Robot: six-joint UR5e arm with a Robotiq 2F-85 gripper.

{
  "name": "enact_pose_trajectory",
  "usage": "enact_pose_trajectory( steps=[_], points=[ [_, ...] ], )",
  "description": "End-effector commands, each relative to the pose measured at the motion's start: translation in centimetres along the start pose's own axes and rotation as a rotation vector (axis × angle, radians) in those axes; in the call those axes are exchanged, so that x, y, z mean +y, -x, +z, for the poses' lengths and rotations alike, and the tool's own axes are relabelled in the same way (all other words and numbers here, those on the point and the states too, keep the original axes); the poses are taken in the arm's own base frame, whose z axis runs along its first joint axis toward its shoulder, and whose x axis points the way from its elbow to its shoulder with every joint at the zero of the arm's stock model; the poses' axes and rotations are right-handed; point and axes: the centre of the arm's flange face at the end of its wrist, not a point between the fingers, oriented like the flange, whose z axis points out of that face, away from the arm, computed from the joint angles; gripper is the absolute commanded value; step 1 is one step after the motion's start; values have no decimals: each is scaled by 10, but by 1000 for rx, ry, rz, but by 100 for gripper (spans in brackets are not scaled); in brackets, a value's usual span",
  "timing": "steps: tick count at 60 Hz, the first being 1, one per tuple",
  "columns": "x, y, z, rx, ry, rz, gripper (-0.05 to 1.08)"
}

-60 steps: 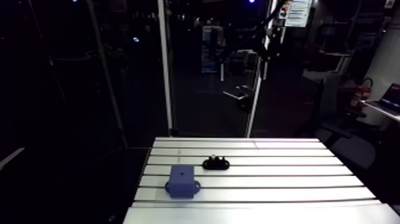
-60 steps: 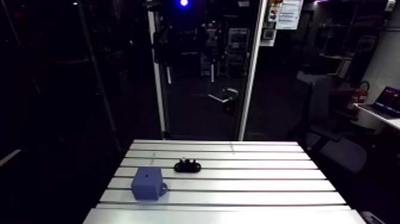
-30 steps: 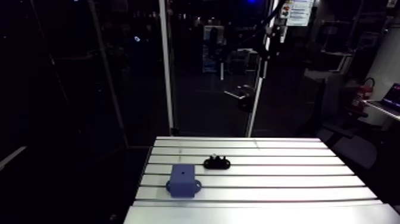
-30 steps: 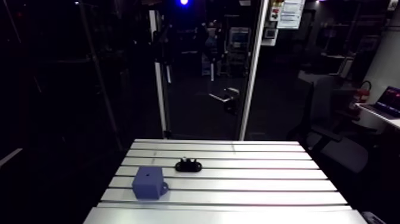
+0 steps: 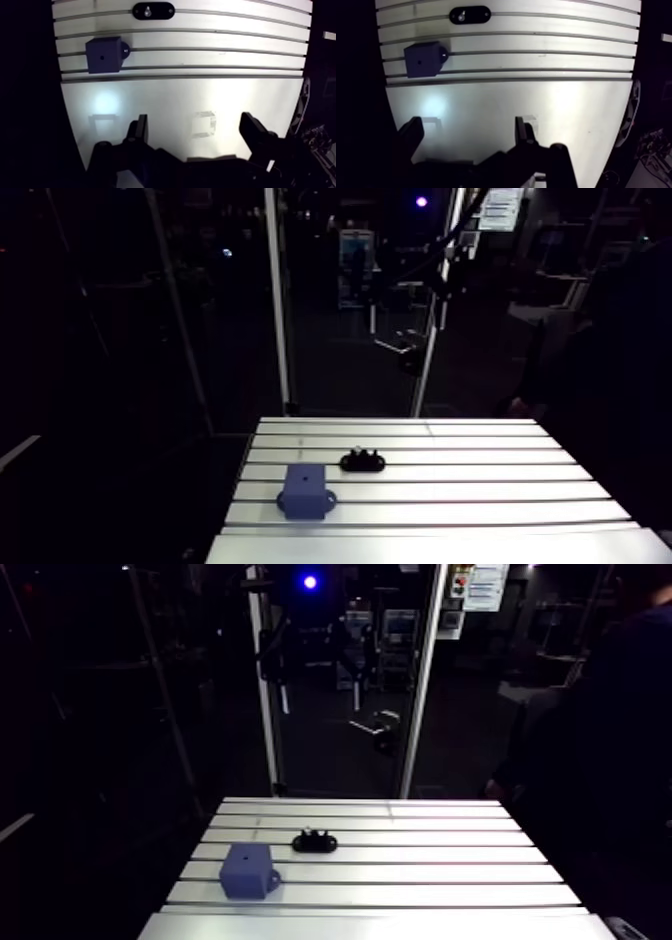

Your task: Pick up the M10 bolt and insert it into the hole until fully seated.

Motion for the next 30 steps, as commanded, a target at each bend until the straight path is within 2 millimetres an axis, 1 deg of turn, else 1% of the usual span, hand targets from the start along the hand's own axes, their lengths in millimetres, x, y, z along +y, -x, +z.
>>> enact_pose_trajectory(
  steps=[1, 5, 6, 15, 19, 26, 28, 30],
  points=[
    [-1, -10, 29, 63, -4, 5, 0],
    [-2, -11, 36, 70, -4, 7, 0],
    [-2, -12, 41, 69, -4, 7, 0],
    [-3, -12, 56, 80, -4, 8, 0],
    [-7, -14, 66, 101, -8, 5, 0],
    [-11, -12, 77, 120, -13, 3, 0],
    [-13, -13, 86, 141, -30, 4, 0],
    [-14, -12, 89, 152, -38, 2, 0]
  ],
)
